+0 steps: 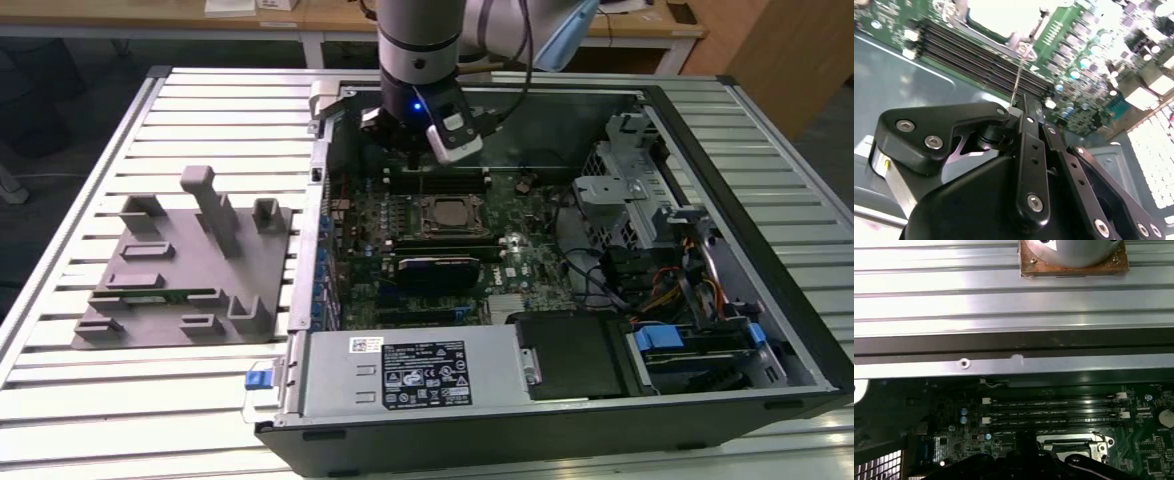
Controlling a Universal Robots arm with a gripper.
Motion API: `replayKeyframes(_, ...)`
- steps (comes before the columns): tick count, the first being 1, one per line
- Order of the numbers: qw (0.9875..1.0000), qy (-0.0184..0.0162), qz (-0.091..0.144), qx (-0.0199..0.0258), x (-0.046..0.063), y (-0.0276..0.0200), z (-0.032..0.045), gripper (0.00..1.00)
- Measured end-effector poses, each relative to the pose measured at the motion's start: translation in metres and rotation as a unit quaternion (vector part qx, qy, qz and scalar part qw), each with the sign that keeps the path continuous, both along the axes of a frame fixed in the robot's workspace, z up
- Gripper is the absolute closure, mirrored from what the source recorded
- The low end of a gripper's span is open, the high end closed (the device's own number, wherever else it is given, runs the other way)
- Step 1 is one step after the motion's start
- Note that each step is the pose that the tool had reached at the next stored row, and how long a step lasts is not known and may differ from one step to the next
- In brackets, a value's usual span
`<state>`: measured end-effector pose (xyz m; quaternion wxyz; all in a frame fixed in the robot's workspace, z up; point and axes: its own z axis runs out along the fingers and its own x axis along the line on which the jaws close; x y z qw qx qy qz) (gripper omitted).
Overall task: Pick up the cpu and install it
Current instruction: 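Install the first cpu locking lever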
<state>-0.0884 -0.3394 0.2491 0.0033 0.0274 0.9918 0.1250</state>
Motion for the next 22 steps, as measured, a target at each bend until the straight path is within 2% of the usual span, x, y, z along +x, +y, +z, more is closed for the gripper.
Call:
replayKeyframes(4, 1.0, 0.0, 0.0, 0.0, 0.013, 0.0, 0.0, 0.89)
replayKeyframes(12, 1.0, -0.0009, -0.004, -0.0008, 0.015, 0.0, -0.0002, 0.89)
replayKeyframes(17, 0.9996, -0.0027, -0.027, -0.0013, 0.015, -0.0001, -0.0018, 0.89)
replayKeyframes(22, 0.9984, -0.0053, -0.056, -0.0016, 0.015, -0.0001, -0.0039, 0.89)
